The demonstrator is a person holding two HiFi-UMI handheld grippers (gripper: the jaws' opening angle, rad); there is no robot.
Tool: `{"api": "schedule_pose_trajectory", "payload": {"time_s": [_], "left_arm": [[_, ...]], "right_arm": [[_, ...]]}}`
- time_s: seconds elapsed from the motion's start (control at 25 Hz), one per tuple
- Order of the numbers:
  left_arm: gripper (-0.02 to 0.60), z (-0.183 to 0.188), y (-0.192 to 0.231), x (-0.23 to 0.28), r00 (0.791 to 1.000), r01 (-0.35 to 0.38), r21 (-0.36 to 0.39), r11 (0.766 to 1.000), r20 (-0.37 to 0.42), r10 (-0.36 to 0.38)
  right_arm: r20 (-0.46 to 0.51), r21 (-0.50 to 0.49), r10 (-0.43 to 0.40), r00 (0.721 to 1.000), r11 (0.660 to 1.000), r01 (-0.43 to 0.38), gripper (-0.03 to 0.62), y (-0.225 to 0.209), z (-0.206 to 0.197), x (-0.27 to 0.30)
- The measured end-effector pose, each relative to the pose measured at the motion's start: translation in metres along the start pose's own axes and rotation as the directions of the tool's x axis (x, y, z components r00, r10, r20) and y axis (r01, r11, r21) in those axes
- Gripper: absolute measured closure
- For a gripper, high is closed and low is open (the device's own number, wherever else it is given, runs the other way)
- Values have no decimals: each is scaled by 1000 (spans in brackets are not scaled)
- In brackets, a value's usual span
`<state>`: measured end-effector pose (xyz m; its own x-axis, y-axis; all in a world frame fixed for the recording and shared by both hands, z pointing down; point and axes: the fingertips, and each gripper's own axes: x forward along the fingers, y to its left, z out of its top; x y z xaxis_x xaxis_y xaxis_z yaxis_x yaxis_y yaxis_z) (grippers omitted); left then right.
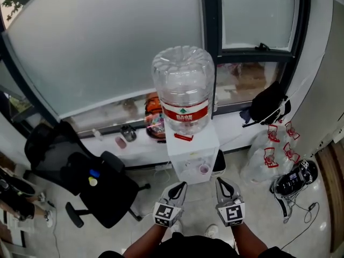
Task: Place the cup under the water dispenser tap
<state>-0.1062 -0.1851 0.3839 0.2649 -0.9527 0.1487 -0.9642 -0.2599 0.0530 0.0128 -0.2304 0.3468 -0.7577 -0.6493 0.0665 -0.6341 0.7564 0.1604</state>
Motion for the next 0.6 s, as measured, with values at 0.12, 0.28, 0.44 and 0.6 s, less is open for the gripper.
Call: {"api": "schedule_pose_trajectory", "payload": {"time_s": [0.12,0.28,0.44,0.6], "left_arm": [[563,8,5,0,1000,-4,20,1000,4,4],[563,14,6,-1,1000,-7,19,1000,8,7],[563,16,5,0,1000,-8,20,1000,10,8],[563,17,3,1,1000,4,27,1000,4,-4]], "right_arm": [[8,-7,-4,1000,1000,4,592,-3,8,2],[7,-10,-6,1000,1000,6,592,-5,10,2],[11,-7,-13,1000,1000,14,592,-8,11,3],[24,1,-23,999,1000,23,592,-8,14,6]]}}
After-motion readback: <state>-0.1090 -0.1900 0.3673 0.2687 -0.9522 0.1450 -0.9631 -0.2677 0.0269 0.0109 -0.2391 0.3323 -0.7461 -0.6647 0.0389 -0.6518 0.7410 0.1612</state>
